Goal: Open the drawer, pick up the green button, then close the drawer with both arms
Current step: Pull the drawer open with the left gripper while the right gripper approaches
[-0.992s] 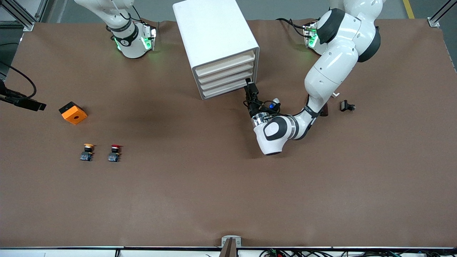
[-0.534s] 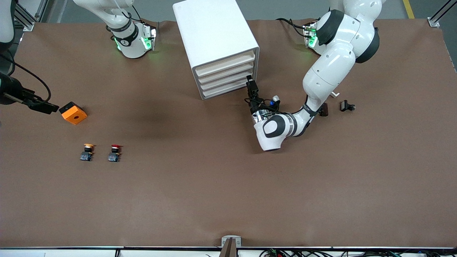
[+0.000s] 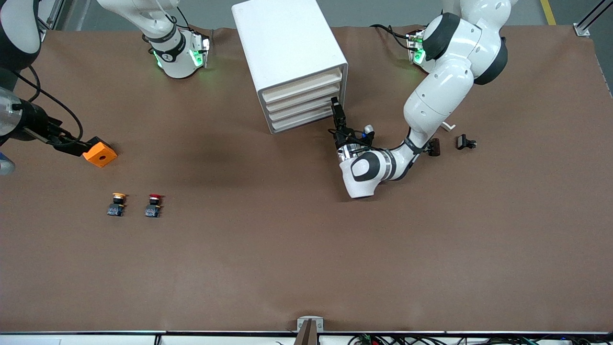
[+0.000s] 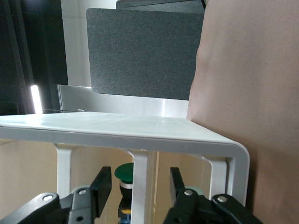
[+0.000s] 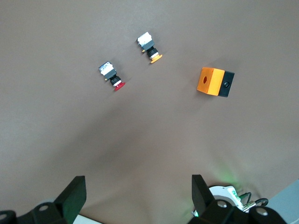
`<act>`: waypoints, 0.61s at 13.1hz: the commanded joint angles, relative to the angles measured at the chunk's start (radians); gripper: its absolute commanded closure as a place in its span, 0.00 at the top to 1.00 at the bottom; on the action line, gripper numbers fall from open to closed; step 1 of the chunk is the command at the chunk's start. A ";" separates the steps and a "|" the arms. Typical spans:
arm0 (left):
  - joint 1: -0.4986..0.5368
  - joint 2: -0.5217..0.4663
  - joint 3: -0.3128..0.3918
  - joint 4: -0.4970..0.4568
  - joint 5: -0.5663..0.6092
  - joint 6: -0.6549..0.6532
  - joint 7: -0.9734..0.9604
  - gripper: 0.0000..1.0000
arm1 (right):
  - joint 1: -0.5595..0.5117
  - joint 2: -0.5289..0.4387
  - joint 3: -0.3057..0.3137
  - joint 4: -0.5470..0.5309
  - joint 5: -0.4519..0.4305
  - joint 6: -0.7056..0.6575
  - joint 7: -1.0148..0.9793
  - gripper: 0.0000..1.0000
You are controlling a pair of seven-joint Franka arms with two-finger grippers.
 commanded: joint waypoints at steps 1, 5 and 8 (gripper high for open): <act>-0.017 -0.011 0.005 -0.027 -0.005 -0.005 -0.005 0.58 | 0.028 0.001 -0.004 0.014 0.006 -0.011 0.067 1.00; -0.034 -0.011 0.005 -0.040 -0.005 -0.005 -0.006 0.42 | 0.047 0.001 -0.004 0.014 0.006 -0.013 0.101 1.00; -0.043 -0.011 0.005 -0.038 -0.005 -0.005 -0.003 0.21 | 0.051 0.001 -0.004 0.014 0.007 -0.011 0.114 1.00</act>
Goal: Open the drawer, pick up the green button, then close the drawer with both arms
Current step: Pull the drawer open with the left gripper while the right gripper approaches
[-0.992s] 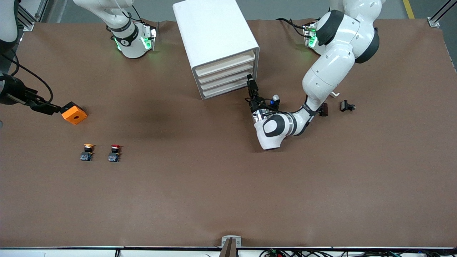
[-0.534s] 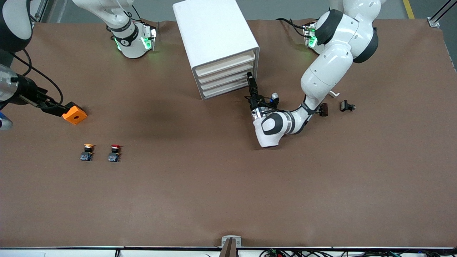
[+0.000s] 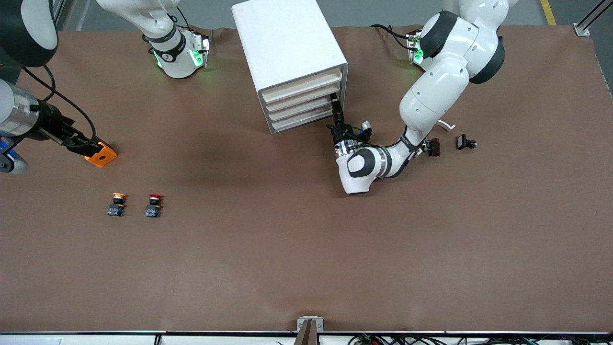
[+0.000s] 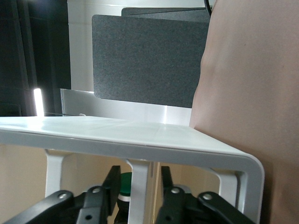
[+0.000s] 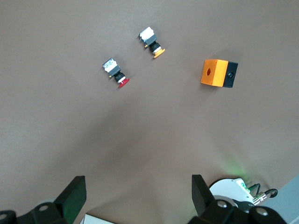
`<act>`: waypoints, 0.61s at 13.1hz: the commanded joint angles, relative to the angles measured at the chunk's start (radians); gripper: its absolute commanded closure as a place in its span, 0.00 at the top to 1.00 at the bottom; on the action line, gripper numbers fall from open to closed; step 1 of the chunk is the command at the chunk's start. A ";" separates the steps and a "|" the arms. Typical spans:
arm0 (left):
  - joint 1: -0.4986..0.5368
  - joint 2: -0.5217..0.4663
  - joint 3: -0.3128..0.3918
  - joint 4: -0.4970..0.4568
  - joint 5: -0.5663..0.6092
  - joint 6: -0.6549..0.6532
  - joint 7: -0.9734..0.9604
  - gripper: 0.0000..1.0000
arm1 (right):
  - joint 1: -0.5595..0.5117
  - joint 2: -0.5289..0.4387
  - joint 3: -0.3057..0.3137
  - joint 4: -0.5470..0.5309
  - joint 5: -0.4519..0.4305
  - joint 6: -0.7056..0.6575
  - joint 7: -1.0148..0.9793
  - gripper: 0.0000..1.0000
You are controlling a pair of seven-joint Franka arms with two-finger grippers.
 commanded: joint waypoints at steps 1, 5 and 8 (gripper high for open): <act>-0.020 -0.007 0.005 -0.022 -0.005 0.002 0.008 0.17 | 0.010 0.001 -0.004 0.014 0.006 -0.011 0.023 1.00; -0.017 -0.007 0.005 -0.019 -0.005 0.004 0.011 0.09 | 0.017 0.000 -0.004 0.011 0.006 -0.014 0.026 1.00; 0.003 -0.009 0.008 -0.005 0.005 0.004 0.014 0.10 | 0.042 0.001 -0.004 0.009 0.006 -0.013 0.075 1.00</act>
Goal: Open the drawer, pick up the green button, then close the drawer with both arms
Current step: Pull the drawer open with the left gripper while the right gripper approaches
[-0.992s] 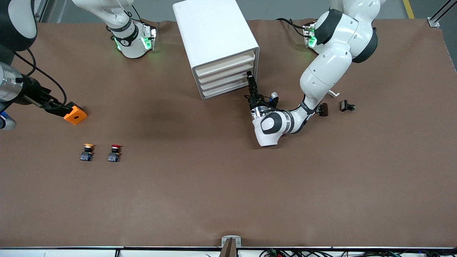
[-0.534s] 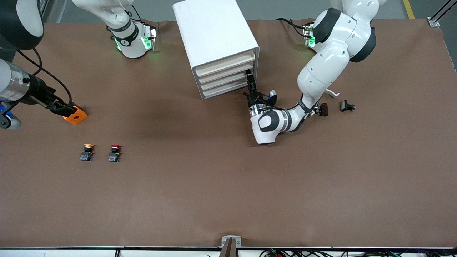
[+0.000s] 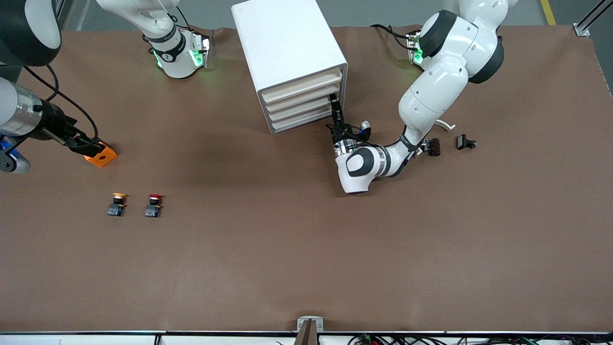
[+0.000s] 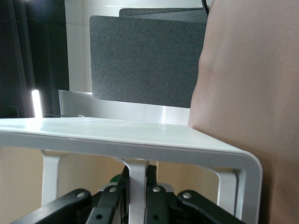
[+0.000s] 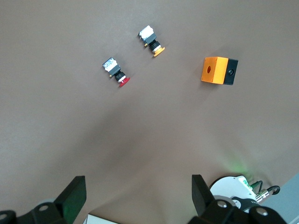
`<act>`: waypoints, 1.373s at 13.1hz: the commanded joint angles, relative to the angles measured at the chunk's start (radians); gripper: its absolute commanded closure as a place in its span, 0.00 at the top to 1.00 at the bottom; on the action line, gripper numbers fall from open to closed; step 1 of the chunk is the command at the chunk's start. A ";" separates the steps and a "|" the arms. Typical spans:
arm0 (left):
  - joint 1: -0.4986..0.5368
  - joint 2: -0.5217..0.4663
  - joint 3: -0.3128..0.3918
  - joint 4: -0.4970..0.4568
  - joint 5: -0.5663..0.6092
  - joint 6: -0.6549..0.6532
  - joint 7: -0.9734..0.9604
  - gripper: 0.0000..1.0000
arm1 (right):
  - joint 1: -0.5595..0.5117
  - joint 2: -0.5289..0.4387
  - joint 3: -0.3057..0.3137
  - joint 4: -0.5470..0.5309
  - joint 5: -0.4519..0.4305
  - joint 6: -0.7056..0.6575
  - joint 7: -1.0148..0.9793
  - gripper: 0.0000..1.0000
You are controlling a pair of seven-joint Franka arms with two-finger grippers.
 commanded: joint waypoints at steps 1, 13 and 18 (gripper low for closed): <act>0.015 -0.008 0.012 0.004 0.008 -0.003 0.002 0.10 | 0.031 0.001 -0.004 0.009 0.005 -0.012 0.059 1.00; 0.132 -0.026 0.021 0.058 0.057 -0.003 -0.002 0.11 | 0.103 0.003 -0.004 0.009 0.005 -0.003 0.189 1.00; 0.176 -0.032 0.022 0.096 0.059 -0.003 -0.002 0.13 | 0.165 0.006 -0.001 0.001 0.056 -0.003 0.324 1.00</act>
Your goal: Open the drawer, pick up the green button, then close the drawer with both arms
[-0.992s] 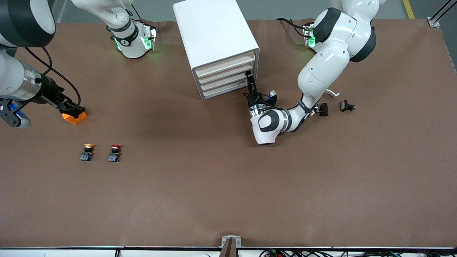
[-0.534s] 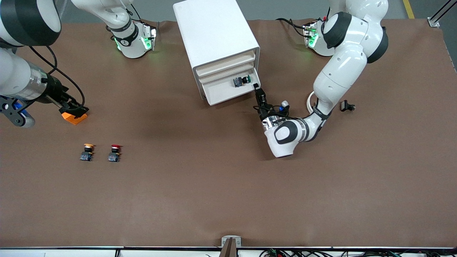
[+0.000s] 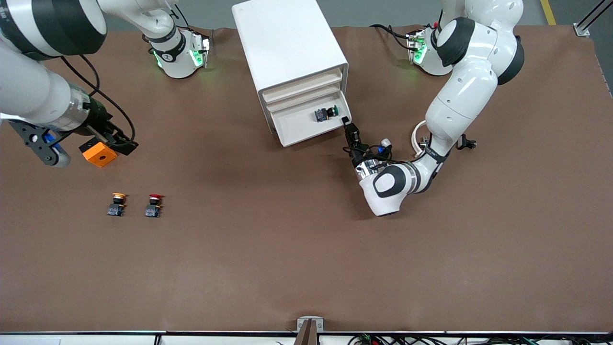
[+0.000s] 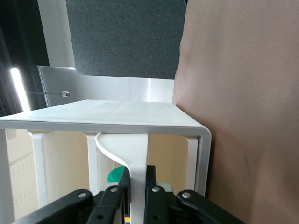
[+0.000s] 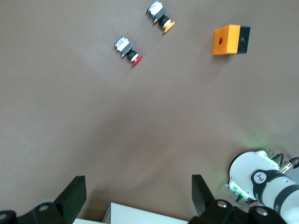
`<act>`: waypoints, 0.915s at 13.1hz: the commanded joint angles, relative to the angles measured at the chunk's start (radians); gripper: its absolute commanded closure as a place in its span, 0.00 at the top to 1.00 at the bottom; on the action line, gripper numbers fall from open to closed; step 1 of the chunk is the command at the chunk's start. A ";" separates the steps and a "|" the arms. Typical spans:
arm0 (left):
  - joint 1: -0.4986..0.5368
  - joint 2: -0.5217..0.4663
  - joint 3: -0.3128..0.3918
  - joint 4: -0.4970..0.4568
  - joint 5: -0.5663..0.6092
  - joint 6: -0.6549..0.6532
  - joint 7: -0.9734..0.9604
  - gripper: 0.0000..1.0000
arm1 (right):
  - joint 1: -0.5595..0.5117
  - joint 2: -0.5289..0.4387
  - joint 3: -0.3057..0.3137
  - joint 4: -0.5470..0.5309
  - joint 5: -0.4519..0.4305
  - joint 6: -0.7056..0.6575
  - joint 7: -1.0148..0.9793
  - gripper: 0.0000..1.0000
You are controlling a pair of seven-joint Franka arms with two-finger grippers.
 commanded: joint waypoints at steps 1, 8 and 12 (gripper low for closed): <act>0.028 -0.031 0.013 0.007 0.022 -0.008 -0.001 0.13 | 0.041 0.004 -0.005 0.002 0.037 -0.003 0.100 1.00; 0.068 -0.038 0.013 0.009 0.025 -0.008 -0.001 0.16 | 0.228 0.050 -0.003 -0.016 0.040 0.133 0.402 1.00; 0.068 -0.037 0.013 0.009 0.032 -0.007 0.004 0.55 | 0.361 0.117 -0.005 -0.013 0.048 0.217 0.615 1.00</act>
